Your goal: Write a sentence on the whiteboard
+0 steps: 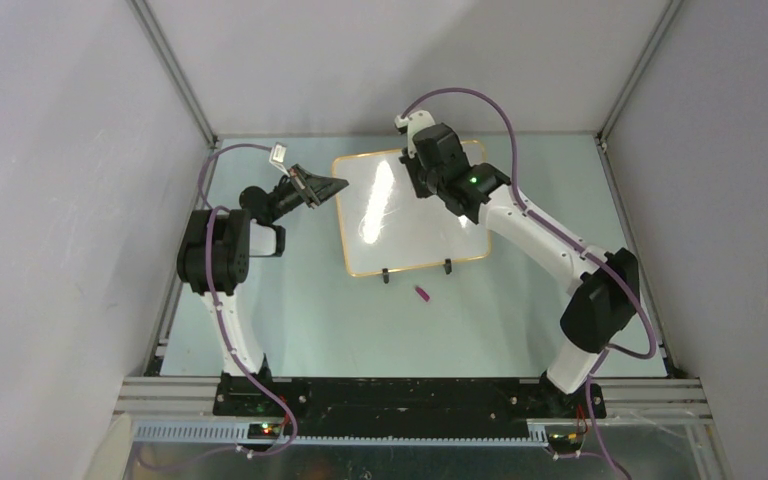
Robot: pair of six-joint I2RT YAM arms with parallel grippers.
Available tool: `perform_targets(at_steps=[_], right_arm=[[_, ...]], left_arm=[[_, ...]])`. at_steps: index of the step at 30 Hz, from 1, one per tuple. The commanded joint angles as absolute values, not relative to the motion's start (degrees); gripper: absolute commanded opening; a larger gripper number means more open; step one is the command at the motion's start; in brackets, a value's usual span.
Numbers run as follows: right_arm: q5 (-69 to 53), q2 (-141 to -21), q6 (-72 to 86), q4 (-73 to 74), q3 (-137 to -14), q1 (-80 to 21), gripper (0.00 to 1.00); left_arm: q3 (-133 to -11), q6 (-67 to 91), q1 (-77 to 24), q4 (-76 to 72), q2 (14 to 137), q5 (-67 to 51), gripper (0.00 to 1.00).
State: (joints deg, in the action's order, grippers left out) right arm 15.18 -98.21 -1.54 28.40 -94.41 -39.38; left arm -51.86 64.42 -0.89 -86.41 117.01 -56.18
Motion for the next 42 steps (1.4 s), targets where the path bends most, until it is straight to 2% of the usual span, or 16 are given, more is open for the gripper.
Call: perform_targets(at_steps=[1, 42], right_arm=[[15.88, -100.03, -2.11, 27.26, -96.82, -39.83, 0.0], [16.72, -94.8, -0.89, 26.24, -86.13, -38.69, 0.0]], left_arm=[[-52.12, 61.28, -2.11, -87.63, 117.8, -60.96, 0.0], [-52.17, 61.32, -2.1, -87.63, 117.95, -60.91, 0.0]])
